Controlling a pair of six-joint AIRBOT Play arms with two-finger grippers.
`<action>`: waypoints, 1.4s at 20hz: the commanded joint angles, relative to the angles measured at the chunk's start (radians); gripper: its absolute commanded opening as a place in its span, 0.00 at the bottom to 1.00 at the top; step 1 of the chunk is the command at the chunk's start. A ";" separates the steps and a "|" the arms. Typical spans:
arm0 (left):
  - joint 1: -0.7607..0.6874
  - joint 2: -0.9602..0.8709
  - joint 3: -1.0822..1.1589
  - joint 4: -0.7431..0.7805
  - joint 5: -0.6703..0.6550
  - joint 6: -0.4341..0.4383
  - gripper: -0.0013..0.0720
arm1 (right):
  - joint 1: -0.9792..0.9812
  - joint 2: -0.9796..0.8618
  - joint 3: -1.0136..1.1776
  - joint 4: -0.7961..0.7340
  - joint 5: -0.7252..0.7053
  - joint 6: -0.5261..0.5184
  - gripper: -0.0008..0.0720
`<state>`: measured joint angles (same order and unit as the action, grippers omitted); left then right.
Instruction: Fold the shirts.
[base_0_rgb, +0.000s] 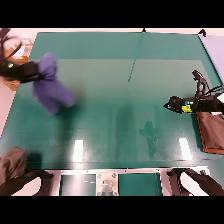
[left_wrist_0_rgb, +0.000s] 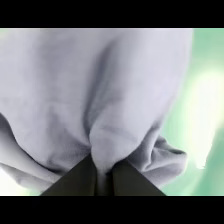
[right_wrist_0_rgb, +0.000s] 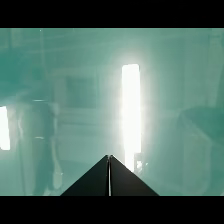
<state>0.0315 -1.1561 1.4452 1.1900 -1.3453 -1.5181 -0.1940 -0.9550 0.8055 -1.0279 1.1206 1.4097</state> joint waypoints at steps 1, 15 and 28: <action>-0.238 -0.037 0.069 -0.116 0.121 0.009 0.05 | 0.001 0.000 0.000 0.000 -0.006 0.002 0.03; -0.167 -0.363 0.209 -0.125 -0.167 0.008 1.00 | 0.000 -0.004 -0.024 0.009 -0.007 0.001 0.53; -0.307 -0.104 -0.854 -0.552 0.430 0.139 1.00 | 0.217 -0.694 0.222 0.367 -0.082 -0.204 0.38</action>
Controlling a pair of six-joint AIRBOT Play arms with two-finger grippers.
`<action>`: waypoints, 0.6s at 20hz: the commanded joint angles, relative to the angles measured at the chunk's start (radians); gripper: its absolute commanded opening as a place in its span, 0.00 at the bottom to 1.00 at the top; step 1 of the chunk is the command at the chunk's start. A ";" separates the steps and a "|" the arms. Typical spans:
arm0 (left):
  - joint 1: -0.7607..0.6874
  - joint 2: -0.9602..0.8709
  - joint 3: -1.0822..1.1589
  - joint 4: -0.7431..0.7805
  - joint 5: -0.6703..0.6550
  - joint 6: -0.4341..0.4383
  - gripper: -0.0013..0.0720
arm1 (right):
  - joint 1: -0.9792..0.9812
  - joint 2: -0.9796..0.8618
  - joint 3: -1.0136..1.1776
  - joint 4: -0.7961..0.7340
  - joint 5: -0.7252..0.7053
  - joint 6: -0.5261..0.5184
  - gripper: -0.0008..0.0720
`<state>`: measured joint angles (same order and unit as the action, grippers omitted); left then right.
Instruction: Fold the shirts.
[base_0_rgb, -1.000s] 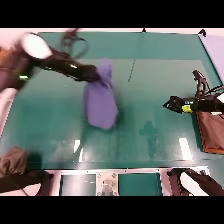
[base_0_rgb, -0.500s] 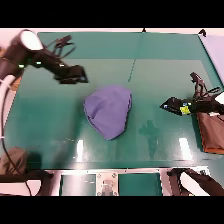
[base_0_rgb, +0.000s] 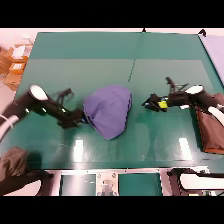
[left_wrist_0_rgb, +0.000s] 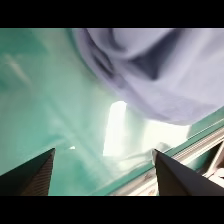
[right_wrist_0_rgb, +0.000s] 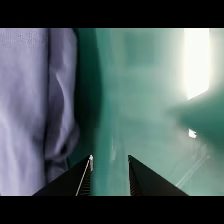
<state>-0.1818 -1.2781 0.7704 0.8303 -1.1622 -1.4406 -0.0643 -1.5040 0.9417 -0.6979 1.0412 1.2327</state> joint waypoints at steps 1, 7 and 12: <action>-0.138 0.011 -0.195 -0.217 0.301 0.061 1.00 | 0.122 -0.183 0.128 0.037 -0.002 -0.030 0.39; -0.246 -0.050 -0.197 -0.322 0.488 0.066 0.77 | 0.190 -0.246 0.245 0.043 0.008 -0.022 0.38; -0.245 -0.047 -0.196 -0.322 0.496 0.074 0.05 | 0.151 -0.243 0.268 0.043 0.151 -0.052 0.53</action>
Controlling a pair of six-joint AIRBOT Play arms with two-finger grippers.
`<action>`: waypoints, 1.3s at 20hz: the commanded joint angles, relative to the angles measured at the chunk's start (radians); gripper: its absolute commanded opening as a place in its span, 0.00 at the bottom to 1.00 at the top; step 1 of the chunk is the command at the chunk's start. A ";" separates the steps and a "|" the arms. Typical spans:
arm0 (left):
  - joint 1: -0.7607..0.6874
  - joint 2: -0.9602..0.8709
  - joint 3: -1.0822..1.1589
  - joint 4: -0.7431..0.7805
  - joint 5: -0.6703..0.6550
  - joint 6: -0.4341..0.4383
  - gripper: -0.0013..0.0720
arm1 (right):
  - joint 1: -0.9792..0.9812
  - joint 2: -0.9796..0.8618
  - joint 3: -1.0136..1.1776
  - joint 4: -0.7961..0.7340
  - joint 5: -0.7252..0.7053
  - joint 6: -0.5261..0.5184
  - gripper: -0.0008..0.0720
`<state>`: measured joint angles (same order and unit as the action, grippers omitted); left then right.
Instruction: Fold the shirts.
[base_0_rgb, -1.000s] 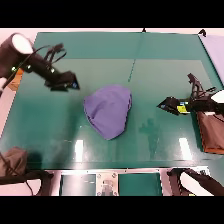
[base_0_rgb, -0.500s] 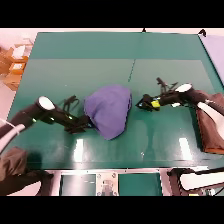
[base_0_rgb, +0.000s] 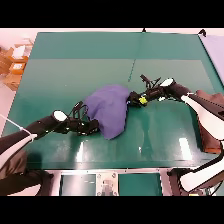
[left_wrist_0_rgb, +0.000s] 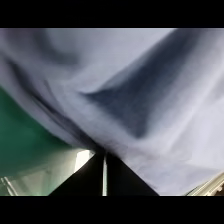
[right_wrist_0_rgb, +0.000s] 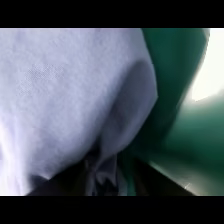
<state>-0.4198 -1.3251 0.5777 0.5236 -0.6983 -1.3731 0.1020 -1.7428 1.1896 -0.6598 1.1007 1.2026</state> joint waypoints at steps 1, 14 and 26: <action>-0.007 0.003 -0.003 -0.011 0.033 0.006 0.05 | -0.030 -0.003 0.026 0.005 0.122 -0.034 0.54; 0.037 0.010 0.215 0.169 -0.219 0.005 0.05 | 0.023 -0.054 0.113 0.007 0.104 -0.033 0.03; 0.355 0.262 1.137 0.652 -0.547 -0.161 0.05 | -0.365 0.441 0.531 -0.118 0.202 0.116 0.03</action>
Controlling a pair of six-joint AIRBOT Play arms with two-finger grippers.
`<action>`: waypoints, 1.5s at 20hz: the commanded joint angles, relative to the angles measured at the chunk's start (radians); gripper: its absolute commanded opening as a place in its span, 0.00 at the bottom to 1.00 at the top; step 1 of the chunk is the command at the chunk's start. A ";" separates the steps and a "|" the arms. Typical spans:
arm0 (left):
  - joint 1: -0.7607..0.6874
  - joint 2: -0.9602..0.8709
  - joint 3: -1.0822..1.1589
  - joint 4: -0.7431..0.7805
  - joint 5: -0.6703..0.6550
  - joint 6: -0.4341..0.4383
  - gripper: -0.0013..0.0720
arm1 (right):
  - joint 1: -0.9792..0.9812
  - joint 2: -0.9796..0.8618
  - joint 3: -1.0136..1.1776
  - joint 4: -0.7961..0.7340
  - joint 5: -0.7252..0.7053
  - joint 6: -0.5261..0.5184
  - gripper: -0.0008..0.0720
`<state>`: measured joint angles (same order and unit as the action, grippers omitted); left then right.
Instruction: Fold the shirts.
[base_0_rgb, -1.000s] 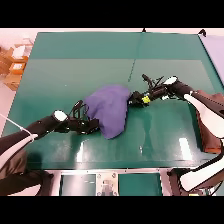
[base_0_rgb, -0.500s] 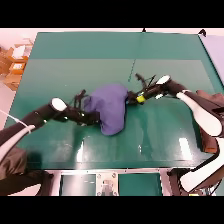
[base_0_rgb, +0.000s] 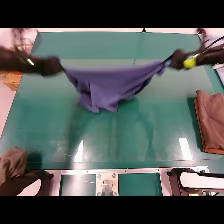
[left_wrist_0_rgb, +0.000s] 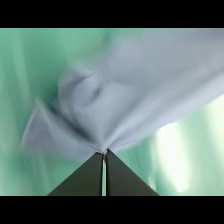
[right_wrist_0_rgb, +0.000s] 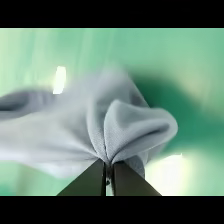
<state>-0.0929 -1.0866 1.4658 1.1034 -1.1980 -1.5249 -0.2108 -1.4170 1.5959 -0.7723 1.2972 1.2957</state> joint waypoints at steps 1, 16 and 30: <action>0.028 0.024 0.354 0.073 -0.052 -0.010 0.05 | -0.065 0.157 0.191 -0.005 0.005 0.035 0.03; 0.028 -0.006 0.483 0.072 0.231 0.112 0.05 | -0.069 0.418 0.194 -0.006 0.016 0.013 0.03; -0.052 -0.855 0.456 -0.266 0.237 0.185 0.78 | -0.030 -0.262 -0.294 0.012 -0.369 -0.085 0.03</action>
<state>-0.1394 -1.8736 1.9228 0.8764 -0.9142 -1.3113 -0.2317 -1.5425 1.2377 -0.7696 0.9367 1.2190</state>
